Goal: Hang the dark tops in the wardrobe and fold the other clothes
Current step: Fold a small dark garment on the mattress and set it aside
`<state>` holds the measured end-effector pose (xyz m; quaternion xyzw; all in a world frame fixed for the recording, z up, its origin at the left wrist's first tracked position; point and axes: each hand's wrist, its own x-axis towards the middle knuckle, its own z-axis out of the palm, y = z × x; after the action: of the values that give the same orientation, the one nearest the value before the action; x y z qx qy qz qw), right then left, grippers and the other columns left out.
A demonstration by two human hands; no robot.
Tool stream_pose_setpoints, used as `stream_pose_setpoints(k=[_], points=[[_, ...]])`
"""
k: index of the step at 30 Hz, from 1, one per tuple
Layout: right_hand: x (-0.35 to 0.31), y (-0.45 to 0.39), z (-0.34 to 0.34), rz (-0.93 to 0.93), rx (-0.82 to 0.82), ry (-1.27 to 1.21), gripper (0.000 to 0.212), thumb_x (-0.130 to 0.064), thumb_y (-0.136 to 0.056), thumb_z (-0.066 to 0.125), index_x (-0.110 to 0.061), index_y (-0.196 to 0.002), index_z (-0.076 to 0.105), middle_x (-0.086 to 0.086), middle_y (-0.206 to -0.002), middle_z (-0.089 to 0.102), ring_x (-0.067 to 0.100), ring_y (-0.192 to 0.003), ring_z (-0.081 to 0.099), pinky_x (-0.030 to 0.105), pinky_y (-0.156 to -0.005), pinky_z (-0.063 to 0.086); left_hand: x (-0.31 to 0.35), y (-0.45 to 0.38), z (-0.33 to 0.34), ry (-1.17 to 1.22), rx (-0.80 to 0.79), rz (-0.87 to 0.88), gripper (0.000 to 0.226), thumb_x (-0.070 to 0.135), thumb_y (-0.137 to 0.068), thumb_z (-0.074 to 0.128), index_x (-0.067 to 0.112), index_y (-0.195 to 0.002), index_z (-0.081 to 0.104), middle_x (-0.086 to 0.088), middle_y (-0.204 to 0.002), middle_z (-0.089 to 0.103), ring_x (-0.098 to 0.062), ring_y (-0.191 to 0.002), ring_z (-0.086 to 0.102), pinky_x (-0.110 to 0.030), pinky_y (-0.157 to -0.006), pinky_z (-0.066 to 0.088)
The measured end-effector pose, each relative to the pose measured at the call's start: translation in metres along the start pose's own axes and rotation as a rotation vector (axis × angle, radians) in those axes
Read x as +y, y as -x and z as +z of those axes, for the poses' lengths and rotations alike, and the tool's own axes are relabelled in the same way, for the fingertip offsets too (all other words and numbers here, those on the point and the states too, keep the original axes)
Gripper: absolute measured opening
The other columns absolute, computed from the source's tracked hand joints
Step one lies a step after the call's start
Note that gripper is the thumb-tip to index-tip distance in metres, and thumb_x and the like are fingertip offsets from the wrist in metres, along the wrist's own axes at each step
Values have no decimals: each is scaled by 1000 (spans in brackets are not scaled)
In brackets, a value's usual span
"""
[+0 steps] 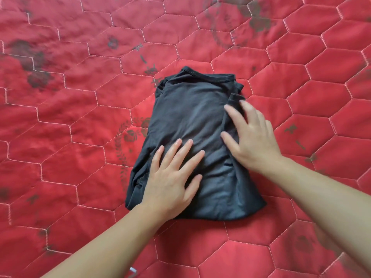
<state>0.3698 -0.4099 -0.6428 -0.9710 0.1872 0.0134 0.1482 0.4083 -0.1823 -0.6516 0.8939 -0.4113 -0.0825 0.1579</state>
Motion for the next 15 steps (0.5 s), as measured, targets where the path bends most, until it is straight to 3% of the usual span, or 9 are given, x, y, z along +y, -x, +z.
stream_pose_setpoints(k=[2,5,9,12,15], points=[[-6,25,7,8,-10,-25,67,-42,-88,59,-20,-148,37,10,-145,40,31,-126,44,44,-99,37,-4,11,2,-28,-3,-5,52,44,-91,46,30,-140,51,-1,-153,40,-24,-145,30,-51,-116,17],[-16,69,10,200,40,-318,72,-32,-83,69,-21,-146,36,2,-127,45,19,-106,52,37,-86,47,-6,15,3,-47,-23,-4,53,45,-90,45,30,-141,50,-1,-154,38,-24,-145,28,-51,-117,16],[-26,123,14,478,93,-554,60,-16,-78,75,-23,-132,50,-7,-107,59,8,-97,54,18,-80,39,-4,14,1,-57,-59,-14,53,45,-91,43,30,-141,50,-2,-154,38,-25,-145,28,-51,-117,15],[-33,144,13,692,32,-652,34,-21,-80,73,-21,-111,60,-9,-93,69,19,-91,66,32,-75,48,0,19,-1,-30,-92,-65,54,47,-91,41,31,-143,47,-1,-156,35,-24,-147,26,-49,-118,12],[-31,149,8,761,-52,-648,13,-27,-80,71,-15,-85,65,-4,-76,71,25,-80,67,36,-71,51,1,30,-5,44,-64,-206,55,49,-91,42,33,-144,44,0,-159,29,-23,-148,20,-48,-119,9]])
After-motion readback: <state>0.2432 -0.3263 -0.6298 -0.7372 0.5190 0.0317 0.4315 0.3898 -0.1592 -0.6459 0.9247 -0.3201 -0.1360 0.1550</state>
